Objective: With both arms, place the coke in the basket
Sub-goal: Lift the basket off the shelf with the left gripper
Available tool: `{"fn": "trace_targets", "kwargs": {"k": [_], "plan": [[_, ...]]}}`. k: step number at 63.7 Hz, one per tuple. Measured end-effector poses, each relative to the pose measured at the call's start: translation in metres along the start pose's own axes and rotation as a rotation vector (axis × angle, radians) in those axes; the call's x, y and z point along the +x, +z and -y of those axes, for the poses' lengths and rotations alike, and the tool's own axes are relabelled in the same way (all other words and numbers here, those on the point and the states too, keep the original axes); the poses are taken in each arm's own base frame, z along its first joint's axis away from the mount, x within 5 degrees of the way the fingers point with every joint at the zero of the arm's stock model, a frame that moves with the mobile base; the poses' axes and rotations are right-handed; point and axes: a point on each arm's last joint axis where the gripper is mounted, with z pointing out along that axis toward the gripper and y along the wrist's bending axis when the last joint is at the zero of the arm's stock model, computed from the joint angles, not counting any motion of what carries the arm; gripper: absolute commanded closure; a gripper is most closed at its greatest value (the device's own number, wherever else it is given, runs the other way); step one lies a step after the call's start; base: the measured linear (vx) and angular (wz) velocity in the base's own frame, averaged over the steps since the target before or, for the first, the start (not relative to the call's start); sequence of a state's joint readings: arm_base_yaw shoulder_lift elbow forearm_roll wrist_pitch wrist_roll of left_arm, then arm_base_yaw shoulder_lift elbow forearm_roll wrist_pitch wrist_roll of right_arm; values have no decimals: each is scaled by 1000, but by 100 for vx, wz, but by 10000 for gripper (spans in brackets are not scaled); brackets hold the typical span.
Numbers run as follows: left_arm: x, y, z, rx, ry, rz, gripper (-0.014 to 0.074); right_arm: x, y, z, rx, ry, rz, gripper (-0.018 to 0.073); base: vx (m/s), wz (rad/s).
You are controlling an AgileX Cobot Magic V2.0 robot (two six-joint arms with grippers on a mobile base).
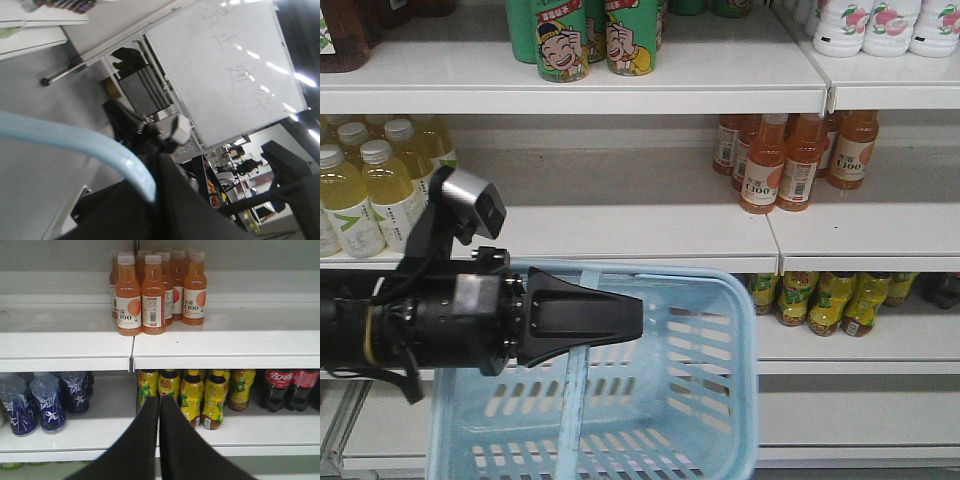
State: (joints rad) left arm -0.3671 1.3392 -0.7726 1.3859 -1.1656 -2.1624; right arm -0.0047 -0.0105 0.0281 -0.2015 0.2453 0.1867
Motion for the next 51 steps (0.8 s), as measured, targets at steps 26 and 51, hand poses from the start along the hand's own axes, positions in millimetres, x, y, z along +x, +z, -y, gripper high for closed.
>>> {"fn": "trace_targets", "kwargs": {"k": [26,51], "plan": [[20,-21,67,107,206,21,604,0,0,0,0,0,0,564,0,0],[21,-22,68,100,215,25,603,0,0,0,0,0,0,564,0,0]]}}
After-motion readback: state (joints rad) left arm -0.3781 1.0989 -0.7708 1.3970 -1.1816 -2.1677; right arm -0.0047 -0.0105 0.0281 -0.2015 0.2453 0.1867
